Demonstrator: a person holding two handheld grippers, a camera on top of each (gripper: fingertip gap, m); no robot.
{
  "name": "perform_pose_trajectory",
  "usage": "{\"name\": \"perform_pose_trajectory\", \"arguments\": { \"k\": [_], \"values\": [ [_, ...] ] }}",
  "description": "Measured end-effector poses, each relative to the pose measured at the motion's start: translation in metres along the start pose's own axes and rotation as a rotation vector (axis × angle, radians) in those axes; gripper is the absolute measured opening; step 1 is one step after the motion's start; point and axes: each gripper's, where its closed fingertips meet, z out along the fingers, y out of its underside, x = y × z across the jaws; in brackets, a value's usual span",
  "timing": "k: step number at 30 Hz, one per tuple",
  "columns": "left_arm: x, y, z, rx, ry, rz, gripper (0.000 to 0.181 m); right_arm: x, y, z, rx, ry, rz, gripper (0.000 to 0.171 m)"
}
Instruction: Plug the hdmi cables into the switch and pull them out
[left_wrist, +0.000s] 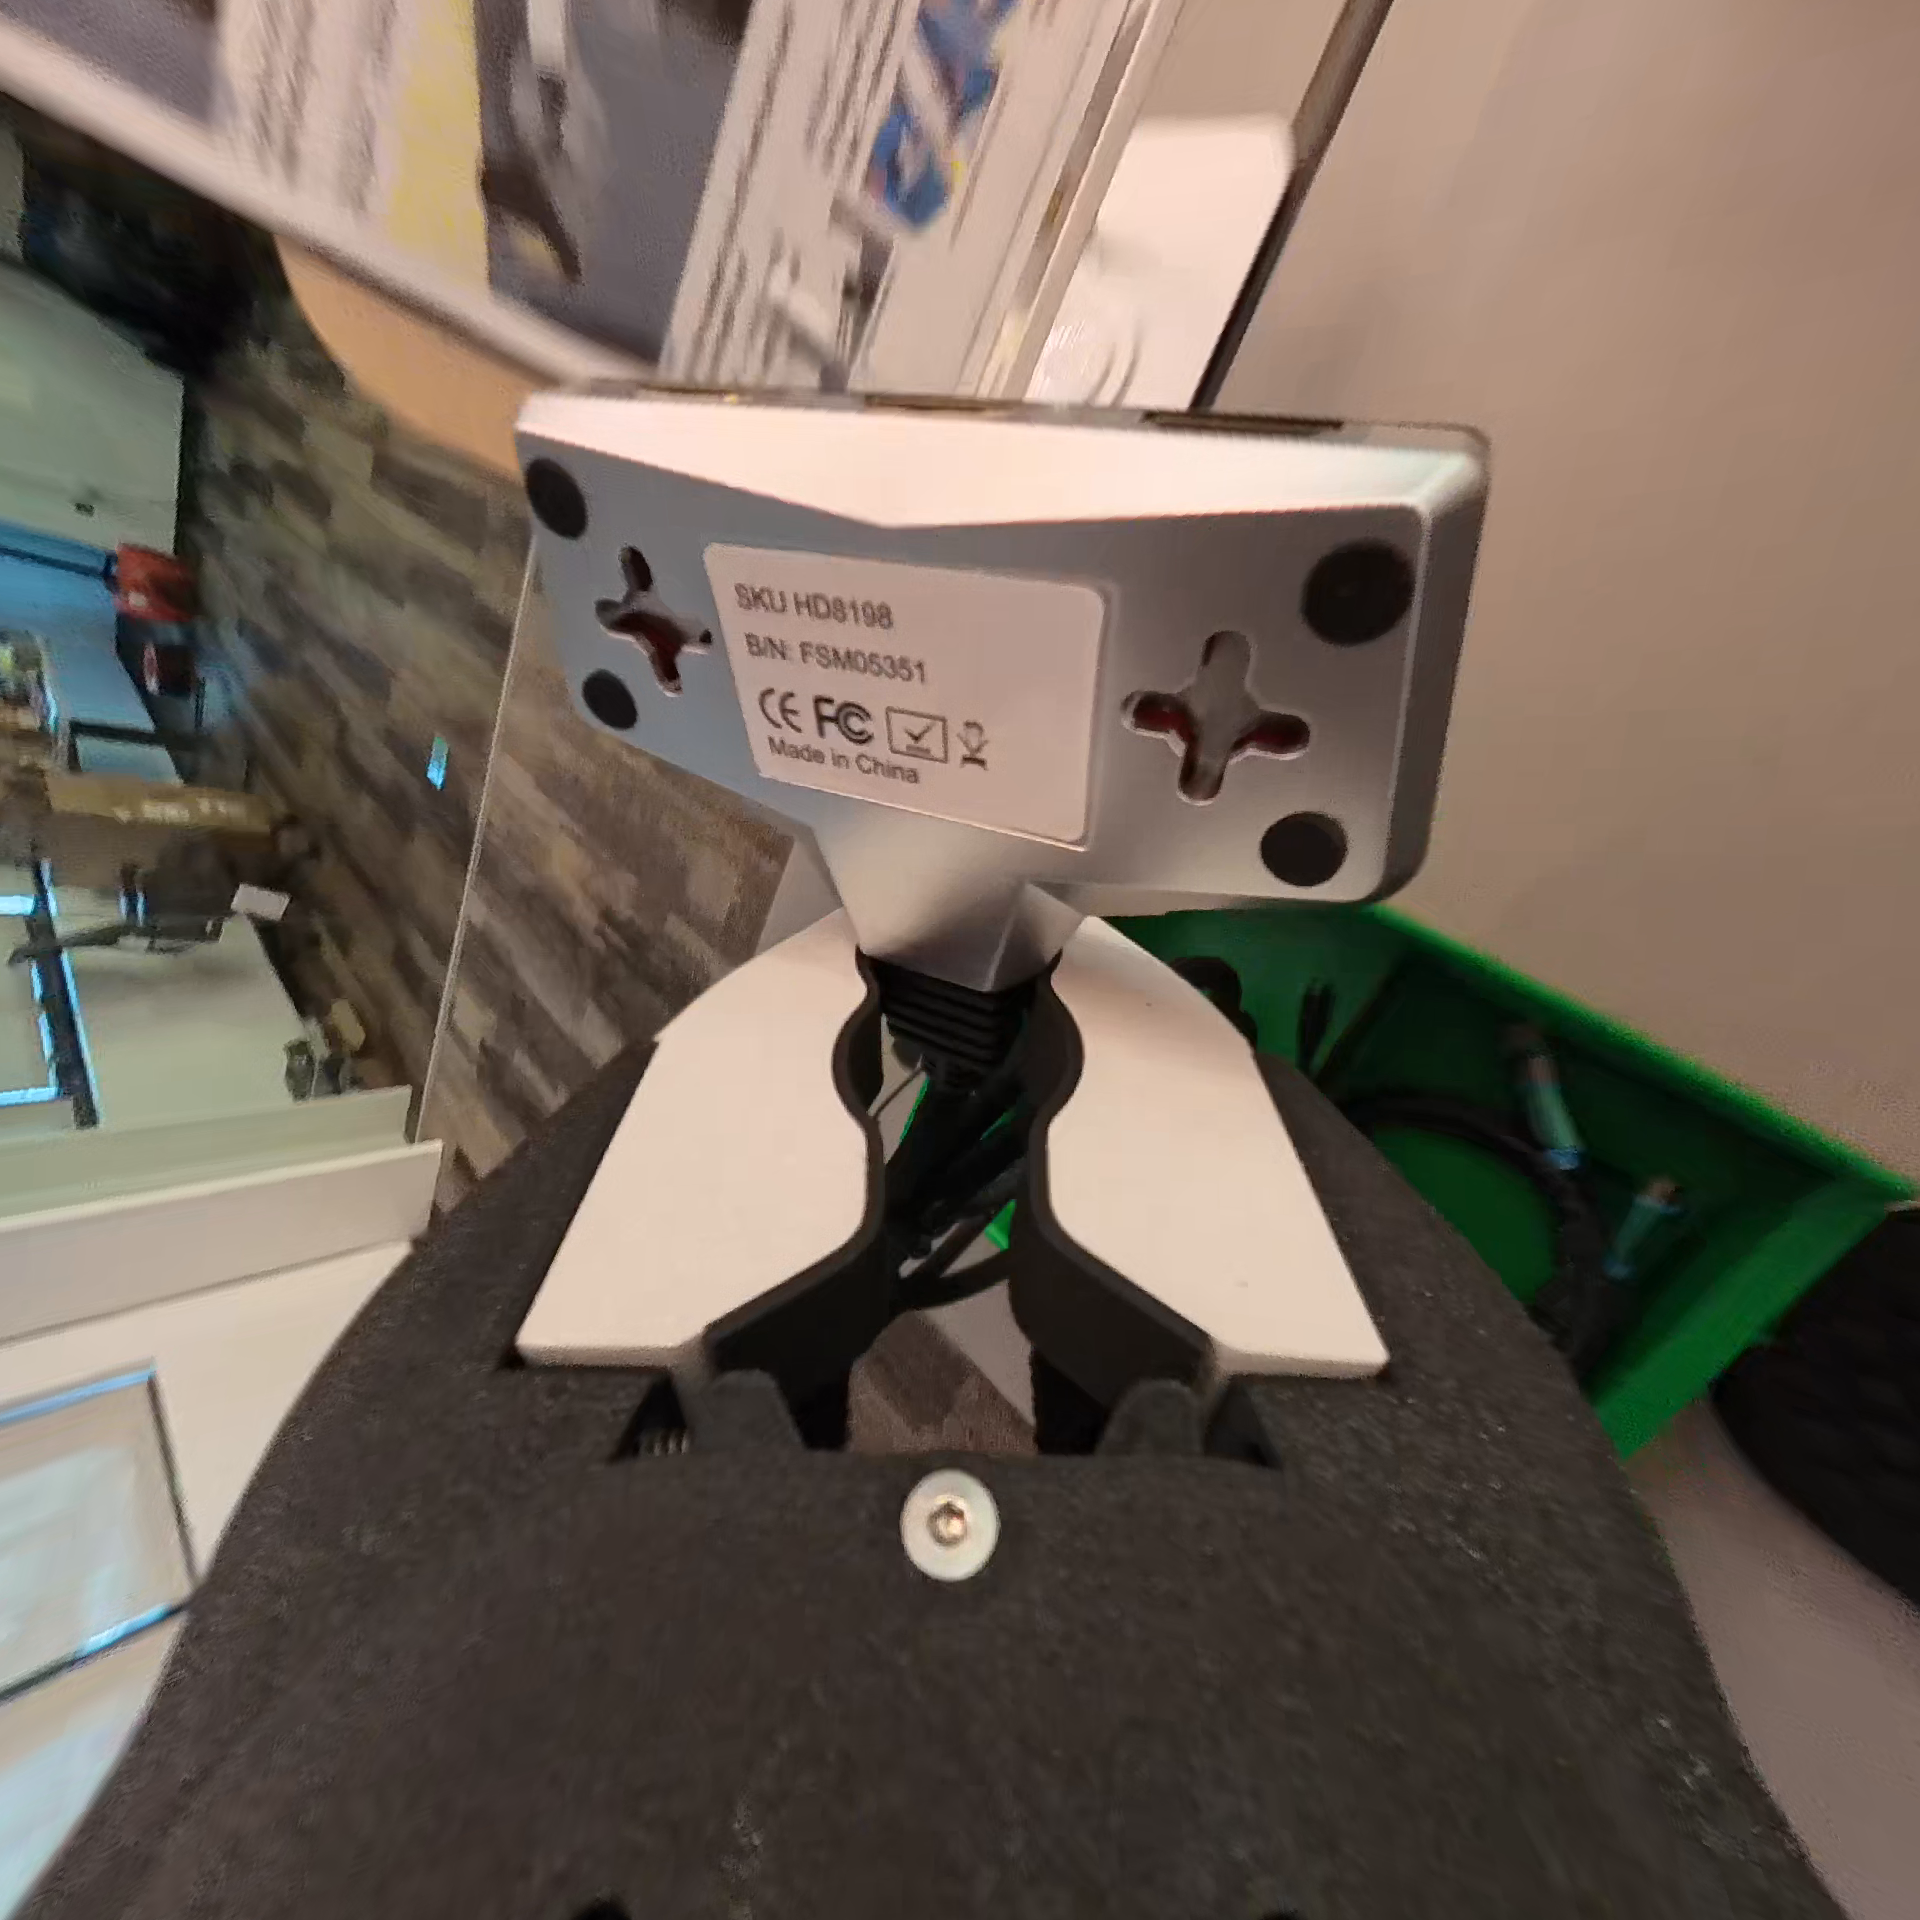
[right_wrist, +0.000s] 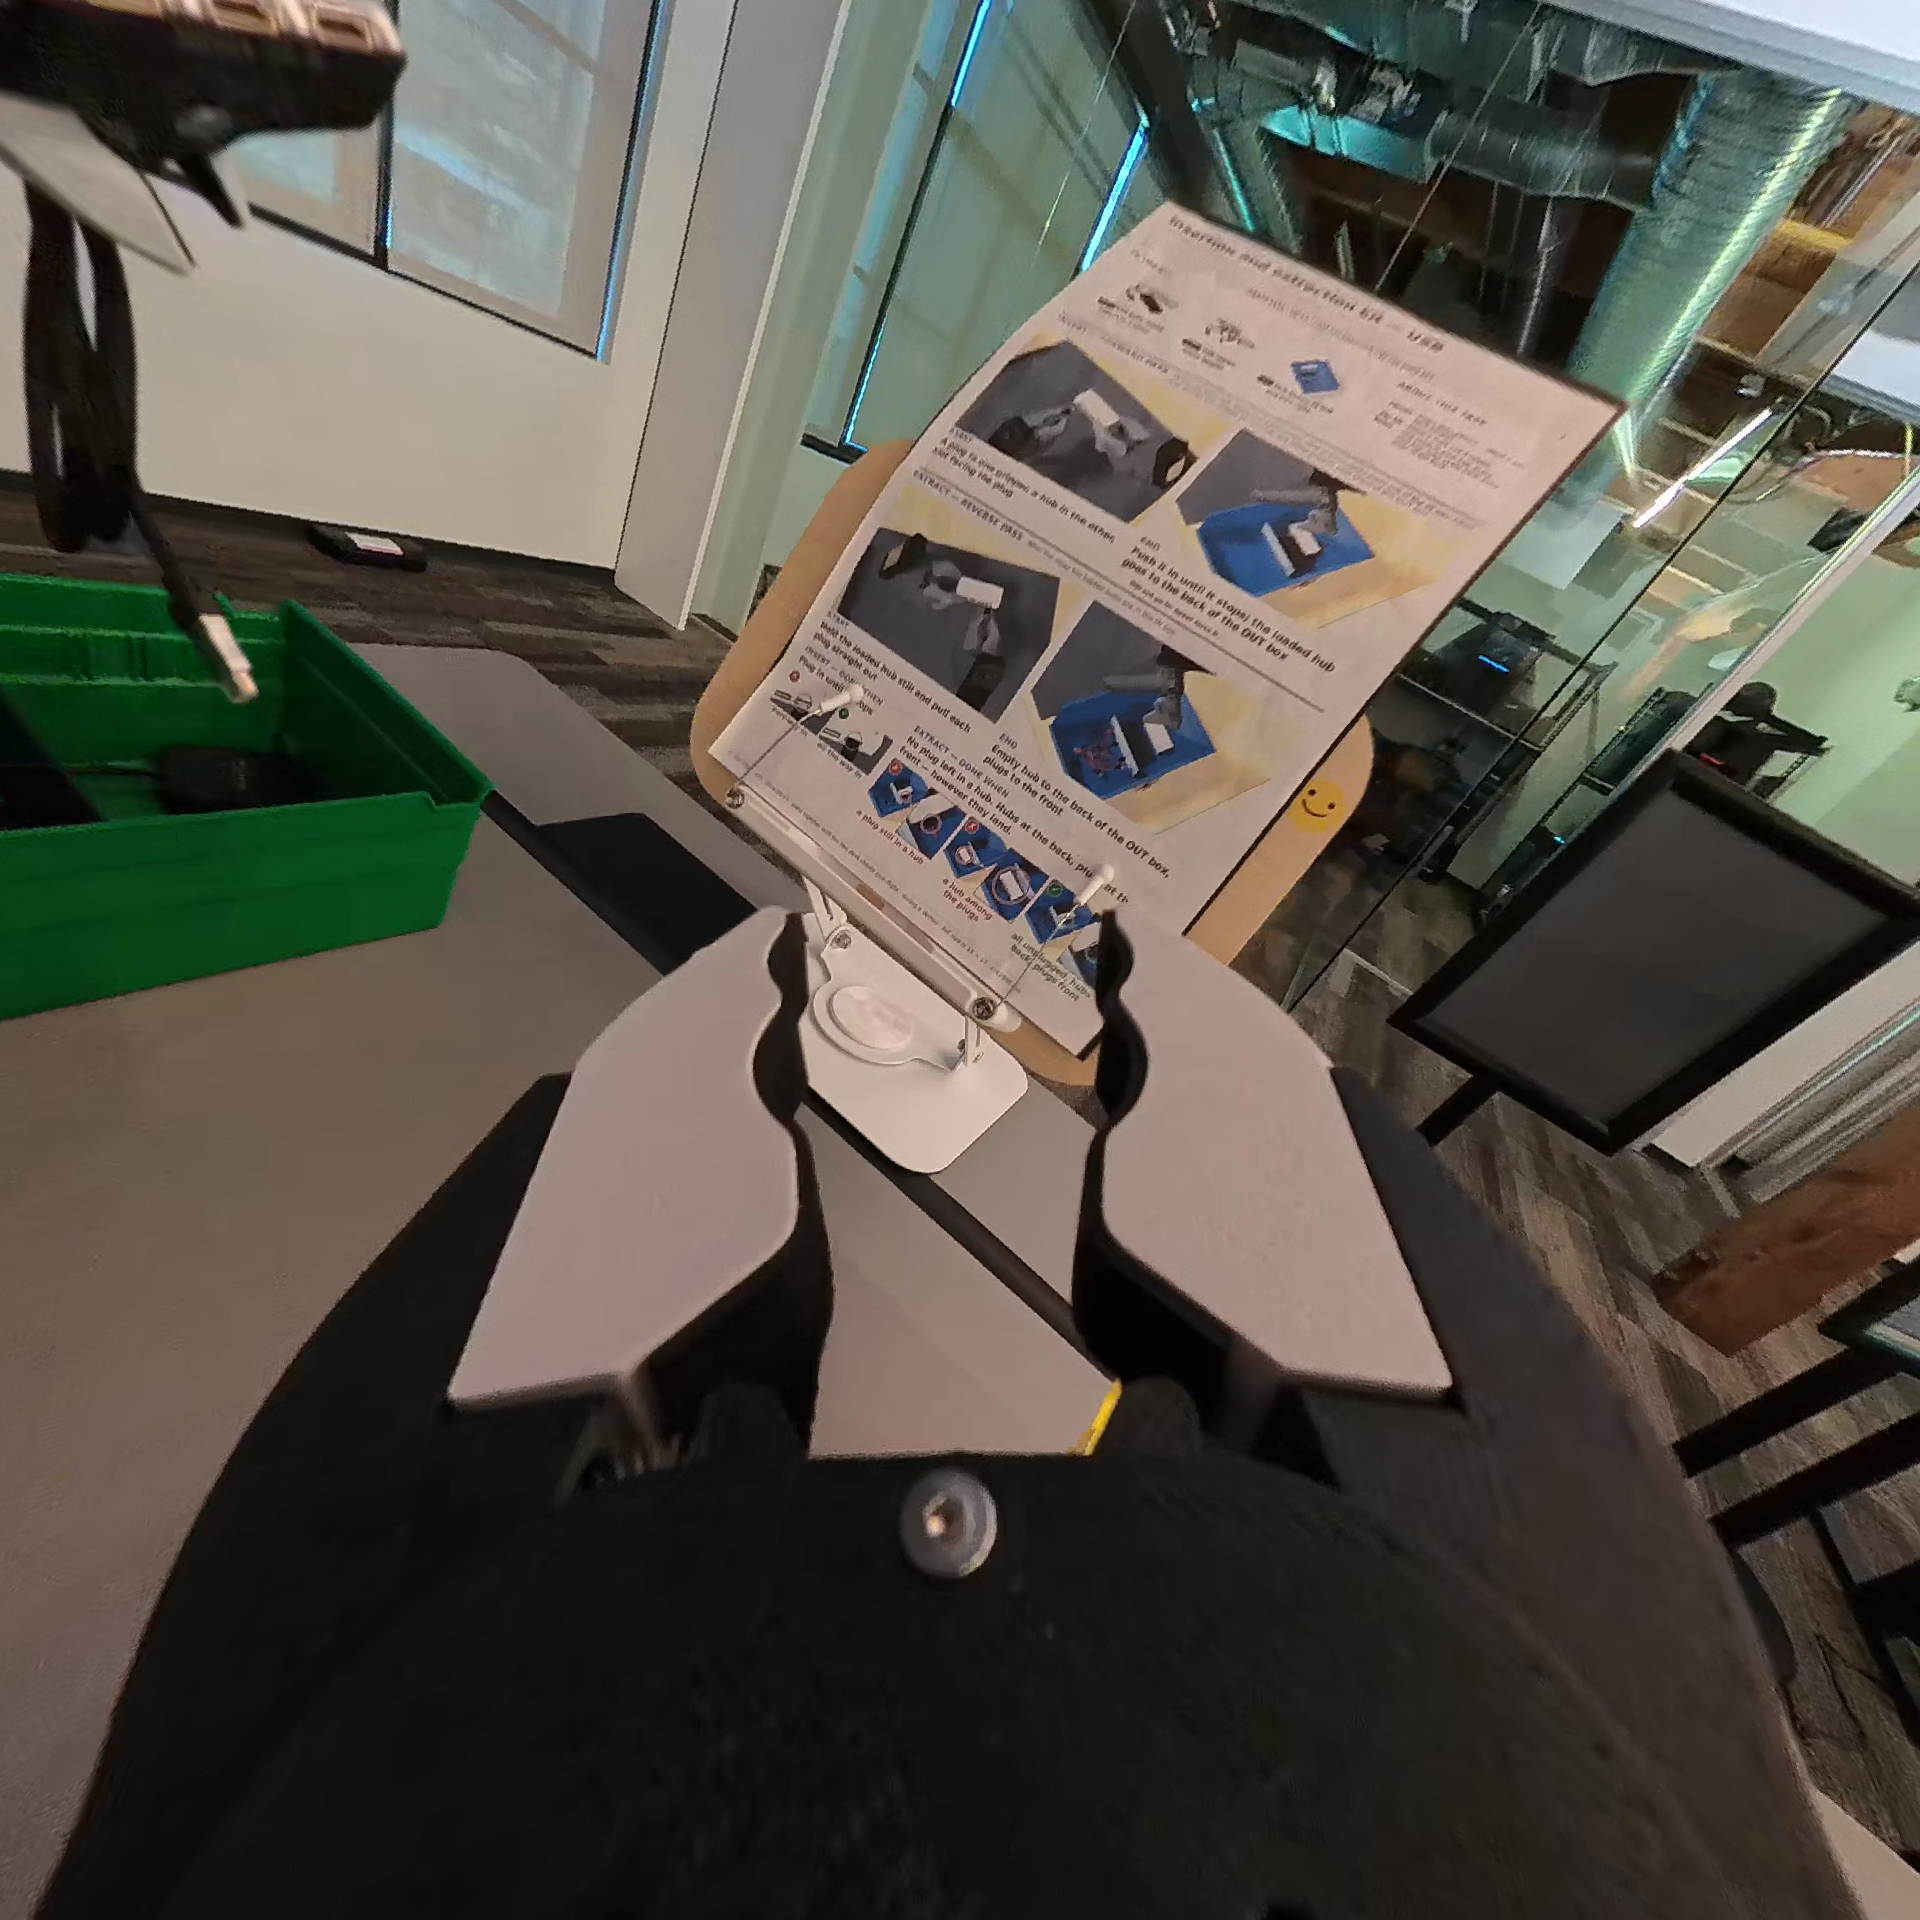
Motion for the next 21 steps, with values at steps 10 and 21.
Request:
{"name": "perform_pose_trajectory", "arguments": {
  "k": [10, 21],
  "values": [
    [0.16, -0.123, 0.019, 0.161, 0.38, 0.258, 0.022, 0.036, -0.016, -0.039, 0.045, 0.045, 0.055, 0.053],
    [0.257, -0.081, 0.157, -0.013, 0.526, 0.405, 0.022, 0.062, 0.001, -0.051, 0.022, 0.032, 0.163, 0.054]
  ]
}}
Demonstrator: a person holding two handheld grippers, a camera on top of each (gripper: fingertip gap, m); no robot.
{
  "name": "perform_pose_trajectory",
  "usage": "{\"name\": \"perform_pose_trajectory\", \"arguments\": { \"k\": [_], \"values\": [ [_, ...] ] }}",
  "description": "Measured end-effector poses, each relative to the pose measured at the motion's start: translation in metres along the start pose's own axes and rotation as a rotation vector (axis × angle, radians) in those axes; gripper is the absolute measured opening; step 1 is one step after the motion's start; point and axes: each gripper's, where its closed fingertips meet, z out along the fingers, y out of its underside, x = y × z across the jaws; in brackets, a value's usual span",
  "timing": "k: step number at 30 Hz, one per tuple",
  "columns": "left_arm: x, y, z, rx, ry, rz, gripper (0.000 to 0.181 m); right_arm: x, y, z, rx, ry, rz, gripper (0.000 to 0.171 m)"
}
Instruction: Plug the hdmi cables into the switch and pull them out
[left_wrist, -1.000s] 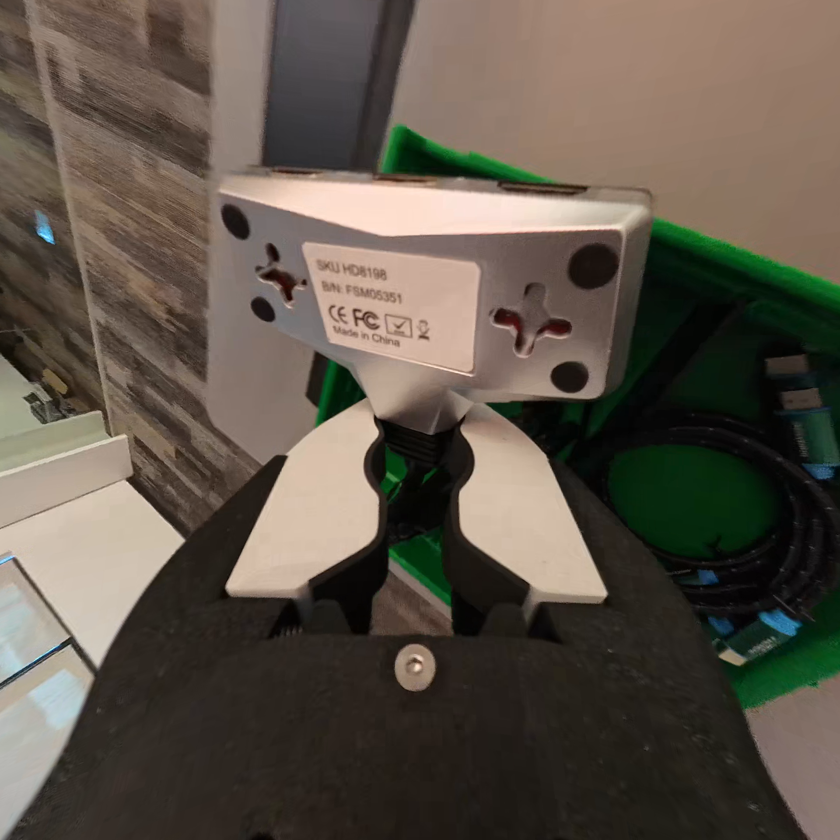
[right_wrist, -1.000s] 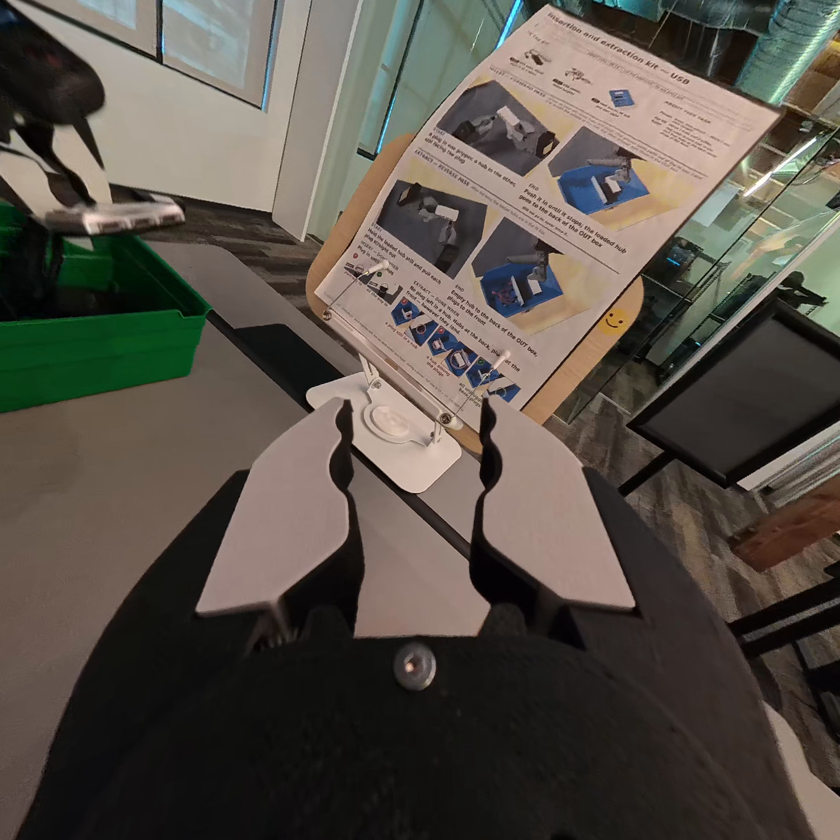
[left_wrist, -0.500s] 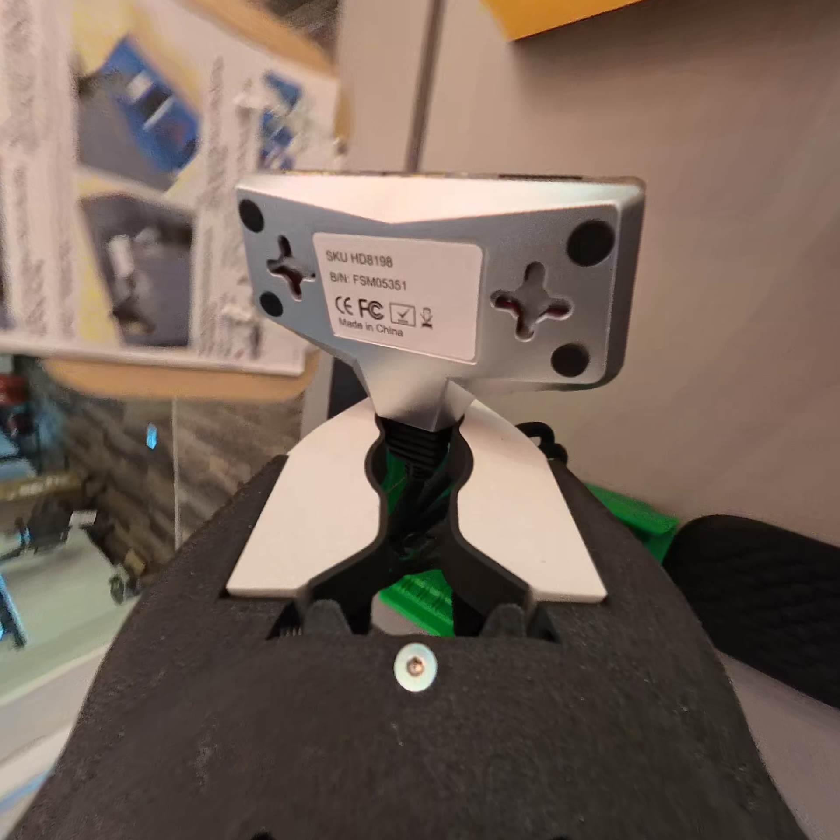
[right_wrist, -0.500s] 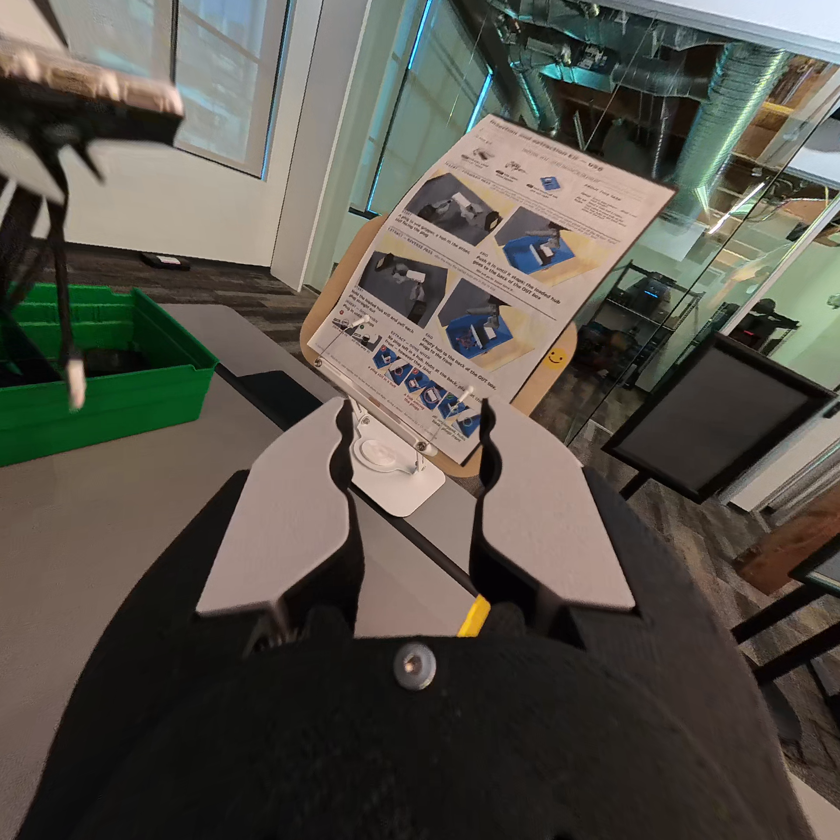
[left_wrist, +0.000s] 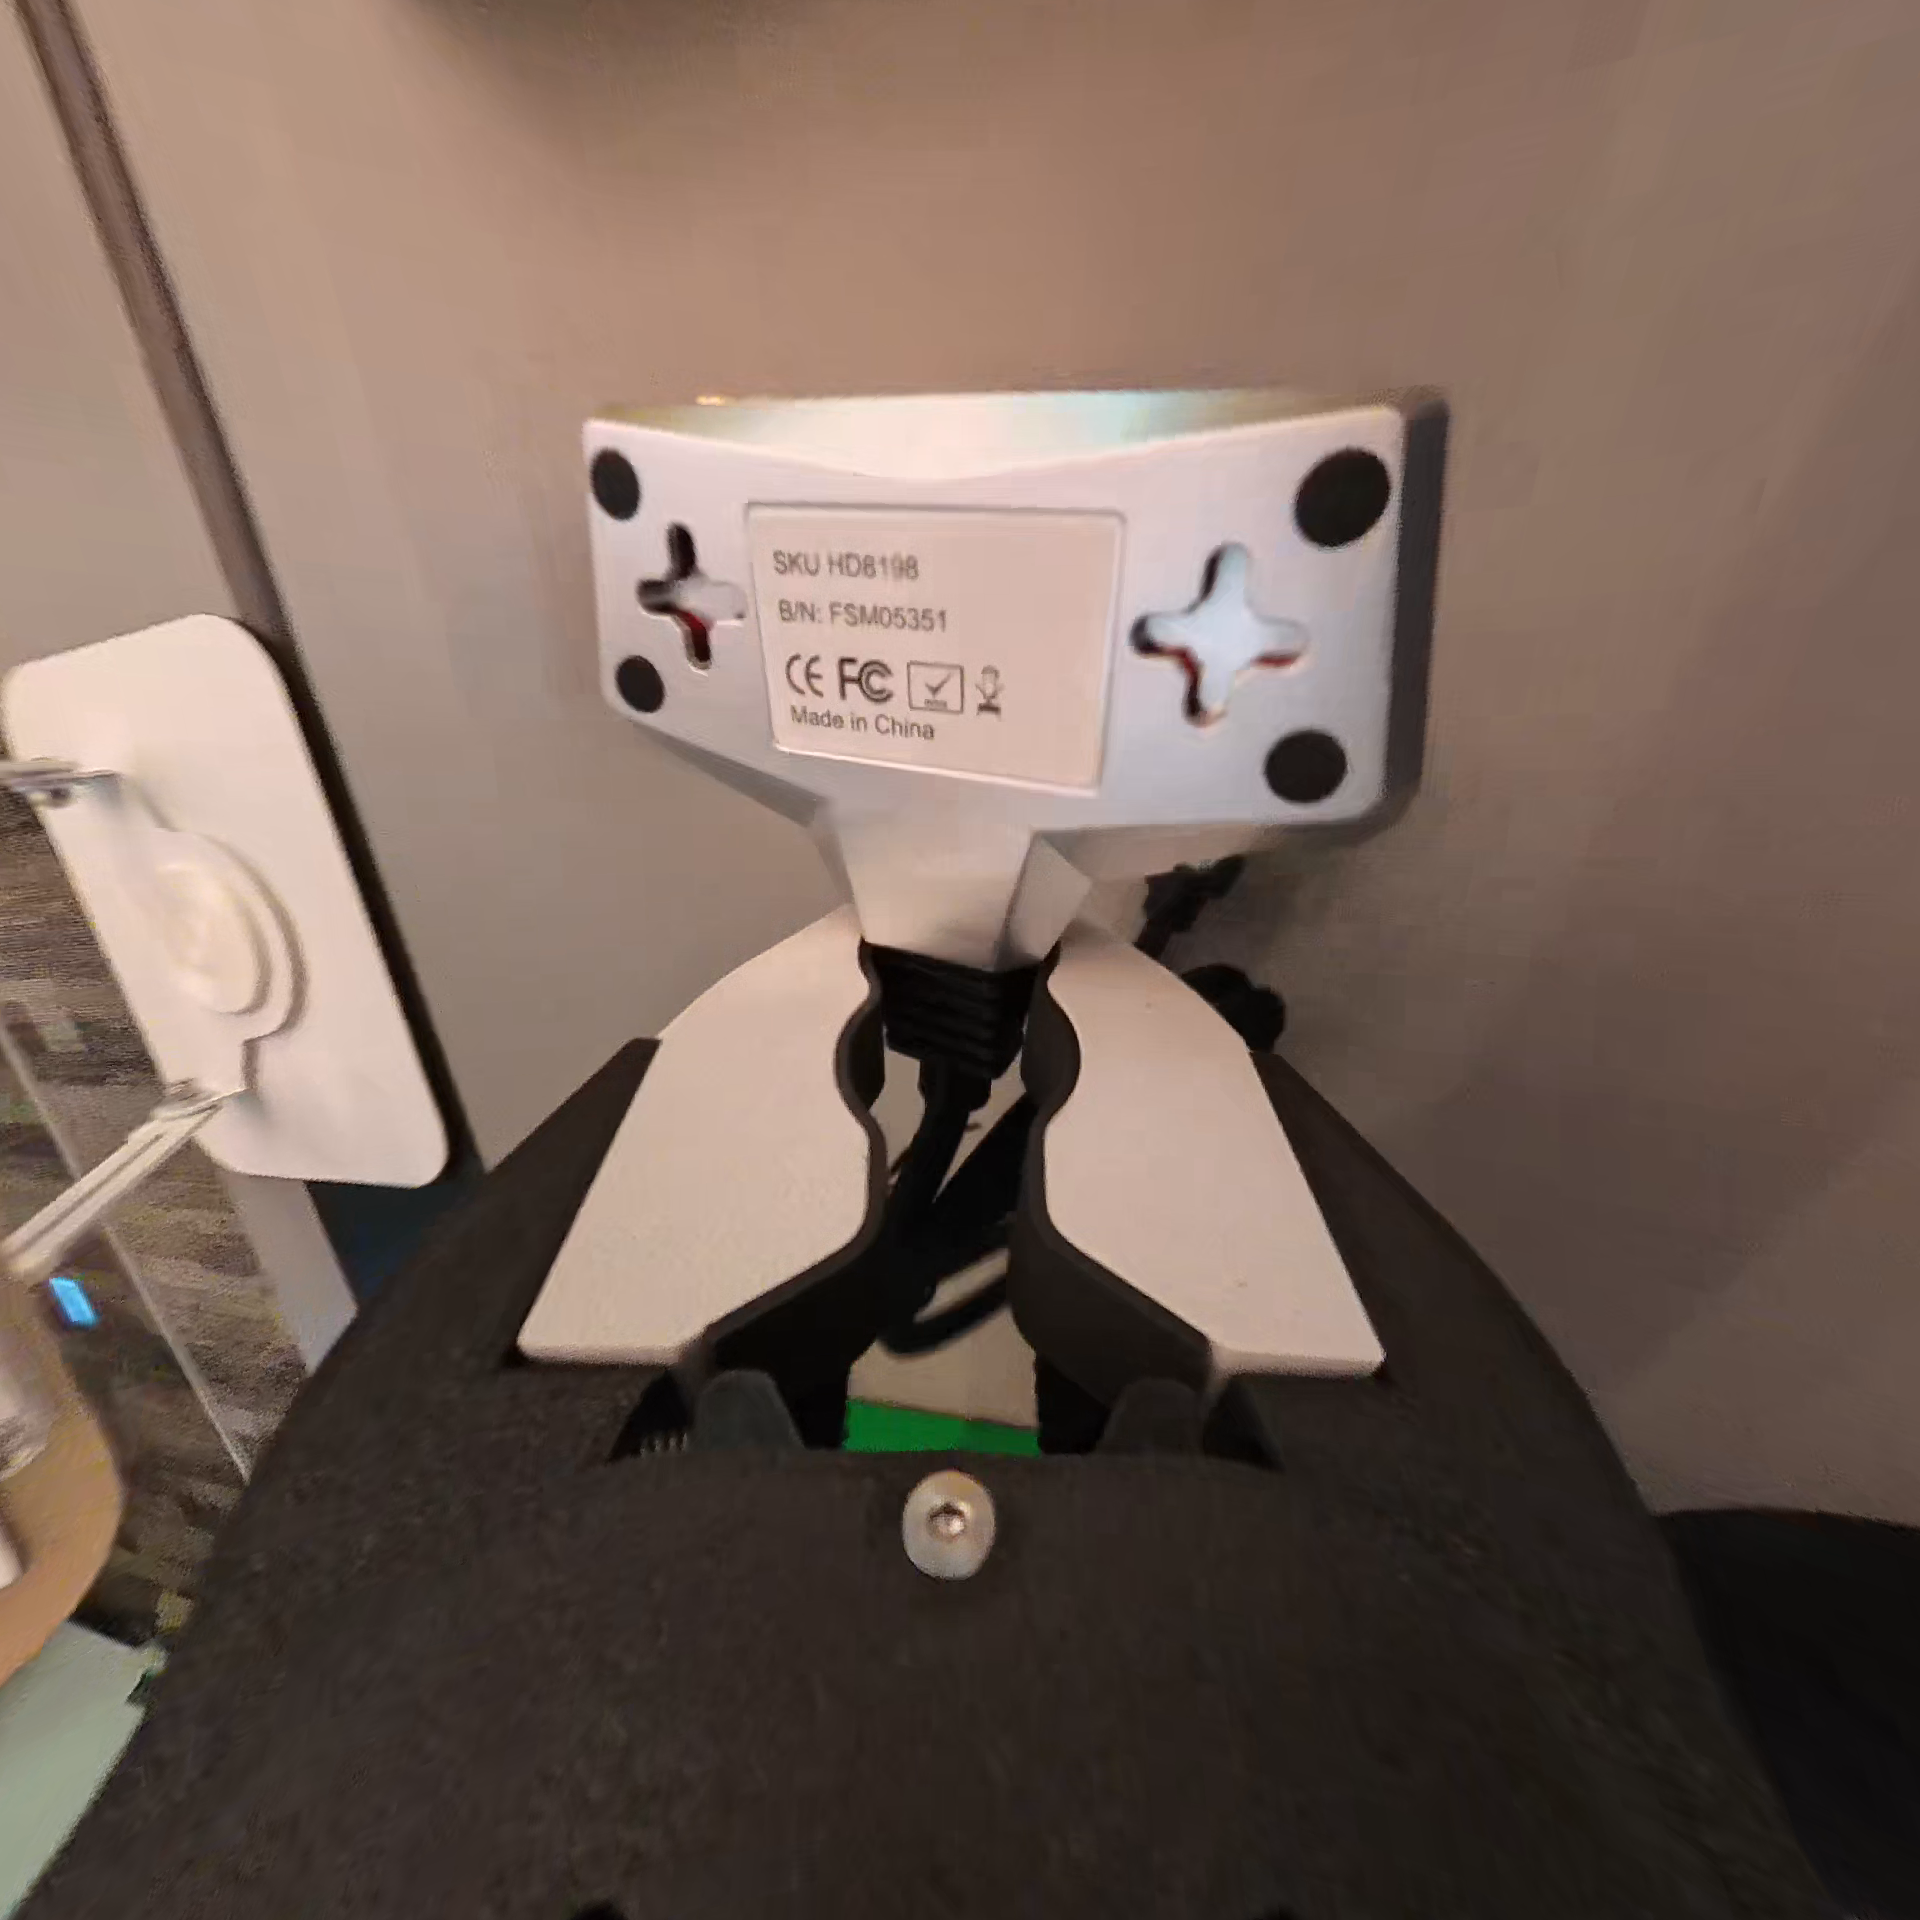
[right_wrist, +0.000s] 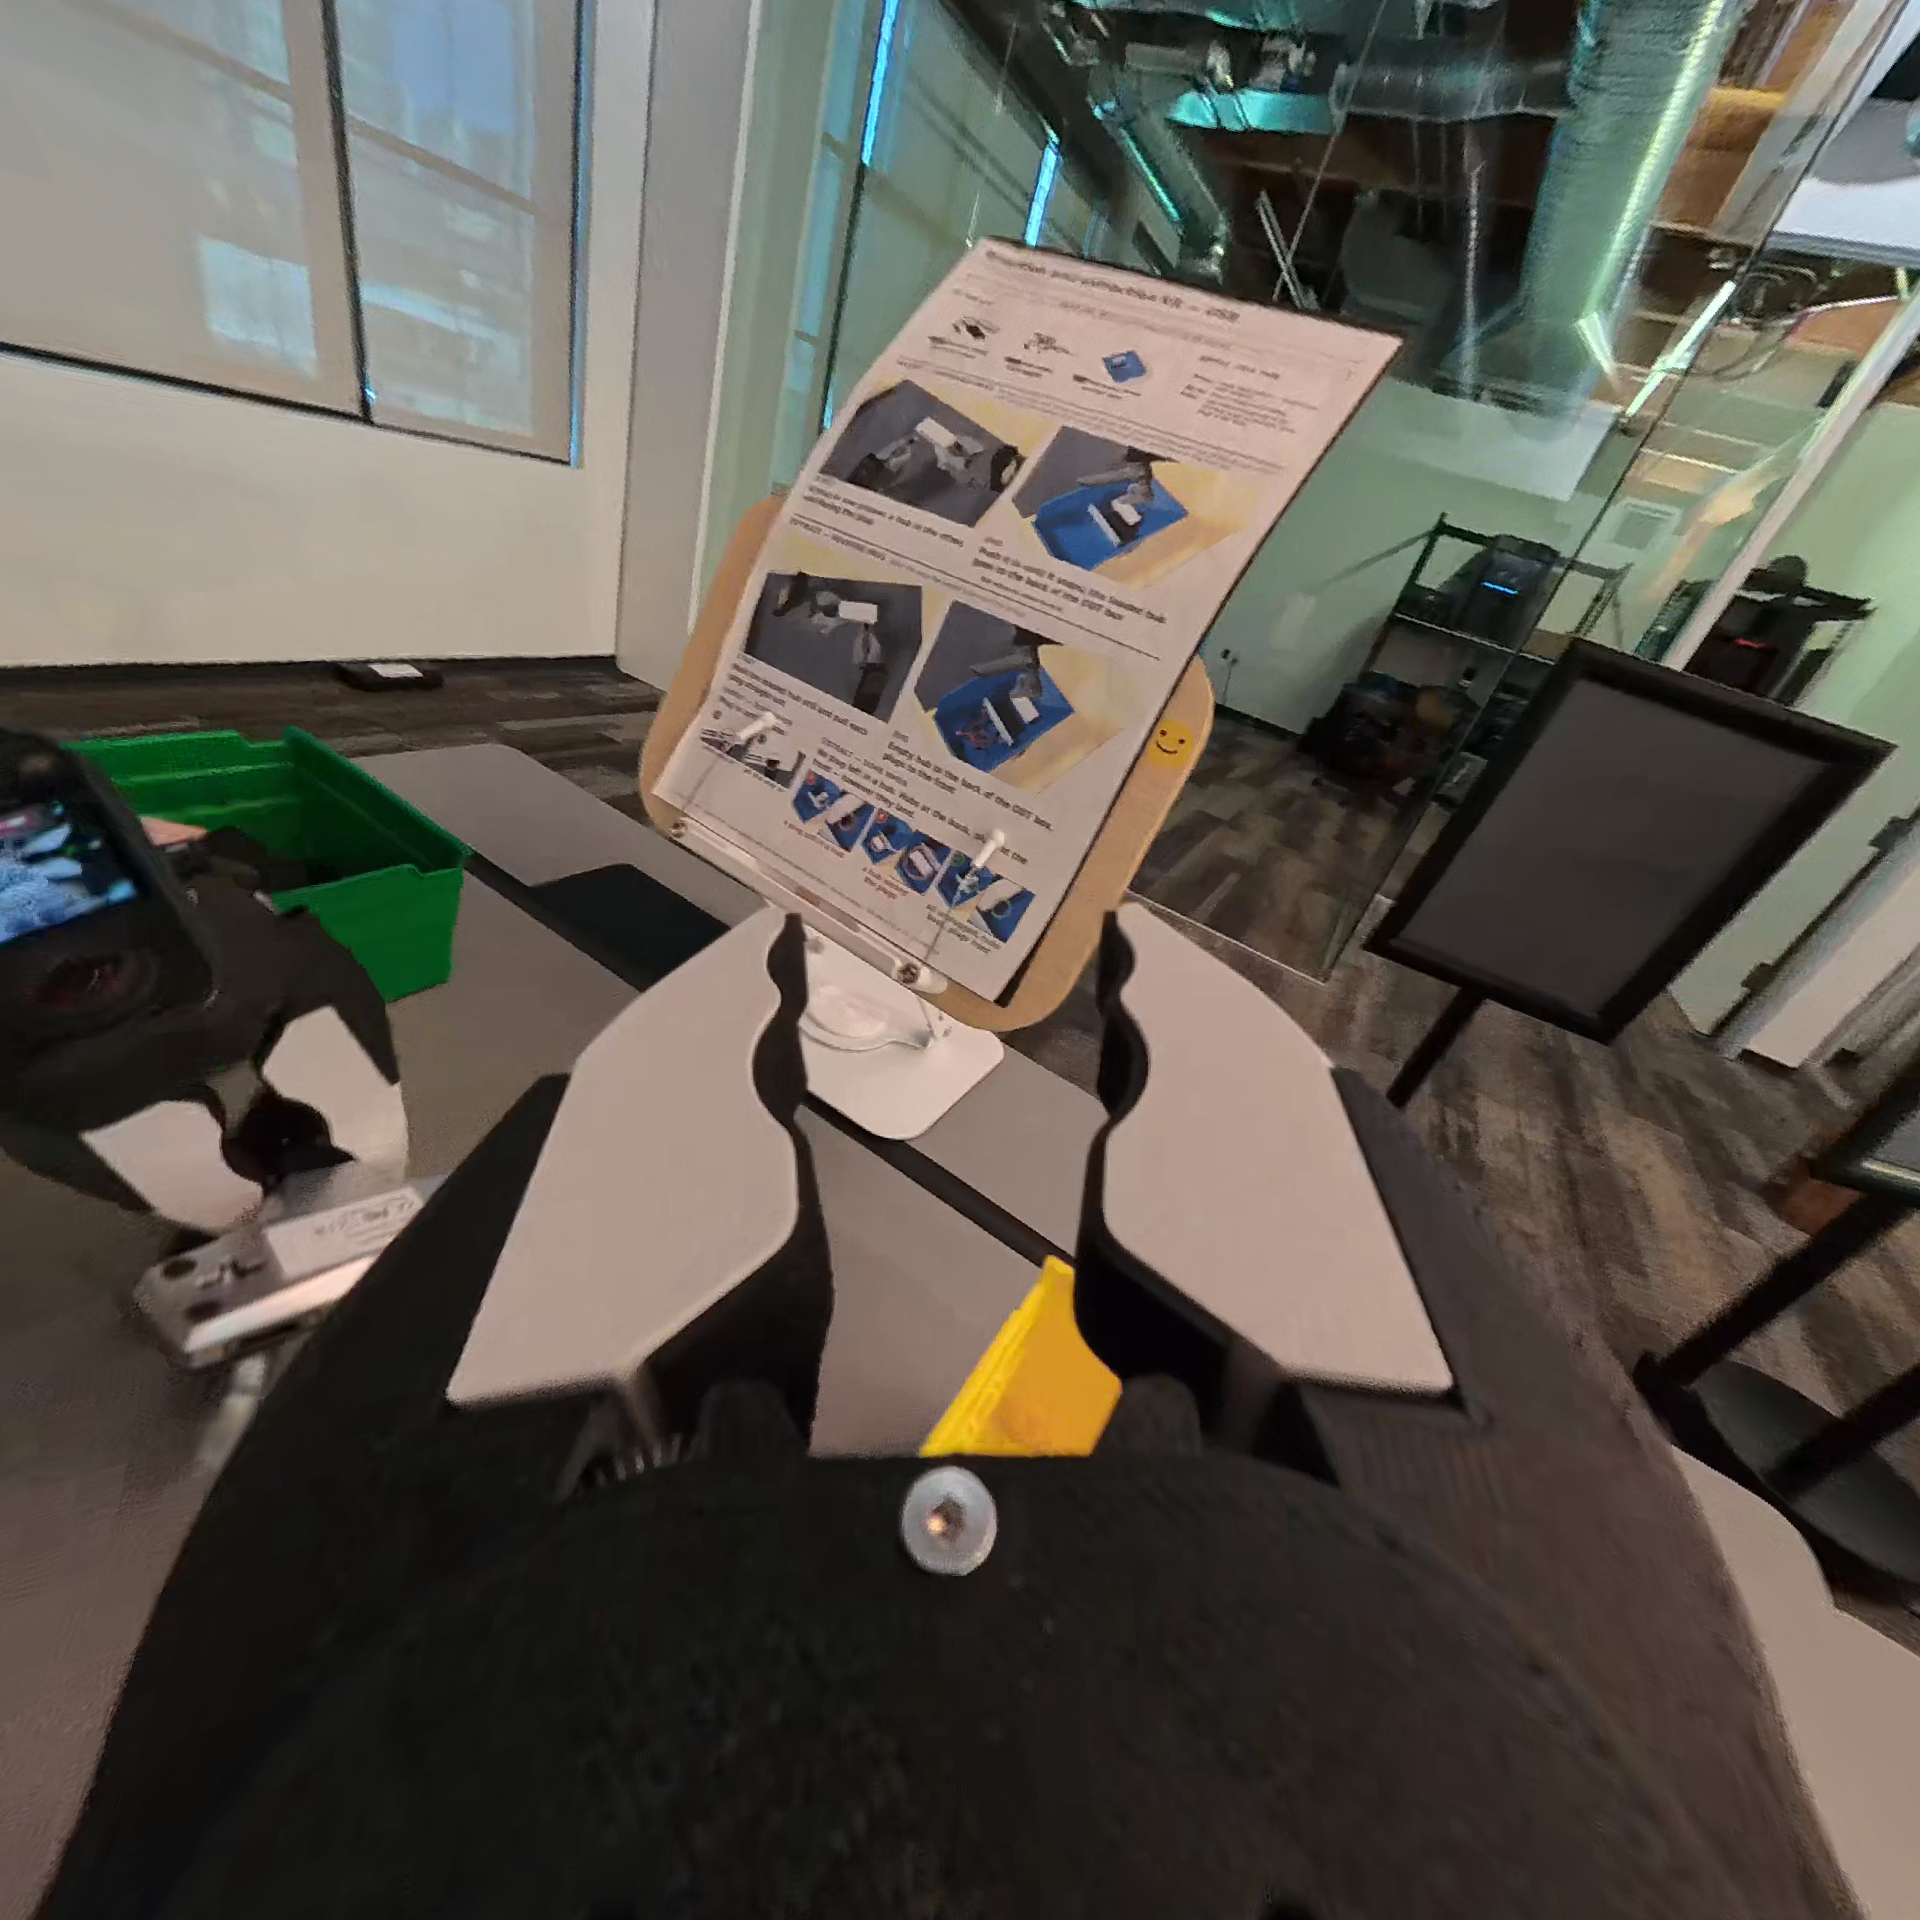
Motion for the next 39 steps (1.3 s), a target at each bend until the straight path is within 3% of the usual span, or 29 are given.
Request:
{"name": "perform_pose_trajectory", "arguments": {
  "k": [5, 8, 11, 14, 19, 21, 24, 27, 31, 39],
  "values": [
    [0.009, 0.014, 0.048, -0.04, 0.043, 0.012, 0.025, 0.007, 0.006, 0.003, -0.042, 0.061, -0.046, 0.054],
    [0.003, 0.015, 0.053, -0.031, 0.012, -0.02, 0.028, 0.006, 0.004, 0.003, -0.025, 0.05, -0.016, 0.054],
    [-0.009, 0.02, 0.048, -0.035, -0.066, -0.07, 0.059, 0.004, 0.006, 0.004, -0.035, 0.044, -0.015, 0.056],
    [-0.015, 0.02, 0.019, 0.036, -0.137, -0.14, 0.064, 0.006, 0.007, 0.004, -0.043, 0.053, -0.021, 0.057],
    [-0.008, 0.03, -0.091, 0.286, -0.309, -0.312, 0.049, 0.005, 0.003, 0.002, -0.026, 0.04, -0.005, 0.057],
    [0.013, 0.056, -0.124, 0.374, -0.282, -0.399, 0.049, 0.003, 0.002, 0.002, -0.023, 0.033, -0.003, 0.057],
    [0.033, 0.136, -0.144, 0.278, -0.338, -0.559, 0.044, 0.002, 0.0, 0.003, -0.02, 0.033, -0.01, 0.057],
    [0.067, 0.201, -0.139, 0.136, -0.284, -0.668, 0.039, 0.0, -0.001, 0.004, -0.022, 0.037, -0.023, 0.057],
    [0.1, 0.243, -0.112, -0.018, -0.154, -0.712, 0.03, -0.001, 0.002, 0.007, -0.035, 0.034, -0.021, 0.057],
    [0.114, 0.25, -0.069, -0.095, 0.082, -0.694, 0.025, -0.001, 0.012, 0.012, -0.069, 0.035, -0.024, 0.057]
  ]
}}
